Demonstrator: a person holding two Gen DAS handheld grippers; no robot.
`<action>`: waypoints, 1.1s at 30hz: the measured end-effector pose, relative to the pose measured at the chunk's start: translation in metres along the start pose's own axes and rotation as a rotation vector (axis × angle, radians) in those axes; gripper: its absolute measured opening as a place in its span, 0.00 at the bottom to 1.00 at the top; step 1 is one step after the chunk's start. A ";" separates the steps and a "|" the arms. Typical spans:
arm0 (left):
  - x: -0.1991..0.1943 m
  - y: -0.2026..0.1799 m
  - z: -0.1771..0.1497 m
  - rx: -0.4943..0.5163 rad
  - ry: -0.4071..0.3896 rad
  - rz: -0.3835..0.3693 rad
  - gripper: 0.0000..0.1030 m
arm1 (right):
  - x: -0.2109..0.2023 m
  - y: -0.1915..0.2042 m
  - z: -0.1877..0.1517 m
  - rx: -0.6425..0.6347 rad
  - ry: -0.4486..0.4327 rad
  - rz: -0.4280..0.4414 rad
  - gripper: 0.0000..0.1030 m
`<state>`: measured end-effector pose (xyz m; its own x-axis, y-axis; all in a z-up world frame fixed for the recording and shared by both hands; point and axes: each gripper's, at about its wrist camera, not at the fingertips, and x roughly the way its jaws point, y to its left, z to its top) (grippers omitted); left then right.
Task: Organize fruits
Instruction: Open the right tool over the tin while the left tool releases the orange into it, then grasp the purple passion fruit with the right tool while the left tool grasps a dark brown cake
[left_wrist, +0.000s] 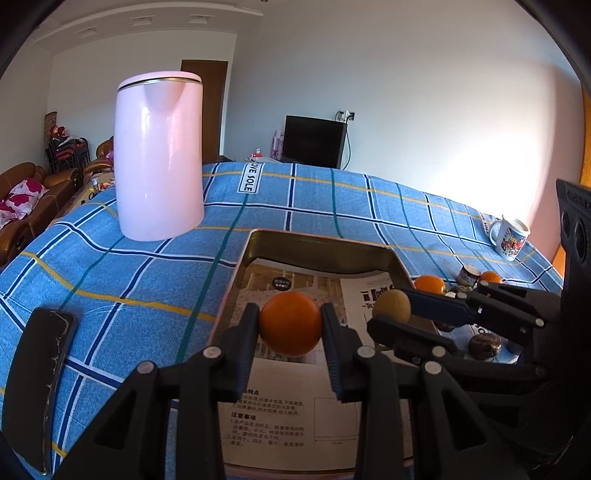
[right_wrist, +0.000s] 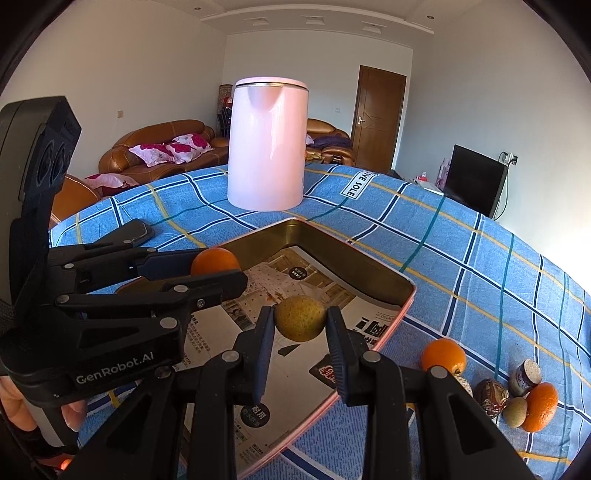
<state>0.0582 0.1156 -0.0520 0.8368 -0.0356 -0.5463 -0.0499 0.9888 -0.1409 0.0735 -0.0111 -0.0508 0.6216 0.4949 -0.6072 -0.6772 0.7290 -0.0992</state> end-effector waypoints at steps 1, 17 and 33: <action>-0.001 0.000 -0.001 -0.002 -0.004 0.005 0.35 | 0.001 0.000 0.000 0.003 0.002 0.006 0.30; -0.035 -0.068 0.000 0.092 -0.098 -0.076 0.73 | -0.108 -0.064 -0.055 0.134 -0.140 -0.182 0.72; 0.011 -0.164 -0.024 0.237 0.075 -0.193 0.75 | -0.115 -0.141 -0.113 0.352 0.008 -0.249 0.73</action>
<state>0.0628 -0.0508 -0.0548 0.7755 -0.2282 -0.5886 0.2422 0.9686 -0.0564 0.0533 -0.2244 -0.0558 0.7448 0.2809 -0.6054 -0.3307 0.9432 0.0308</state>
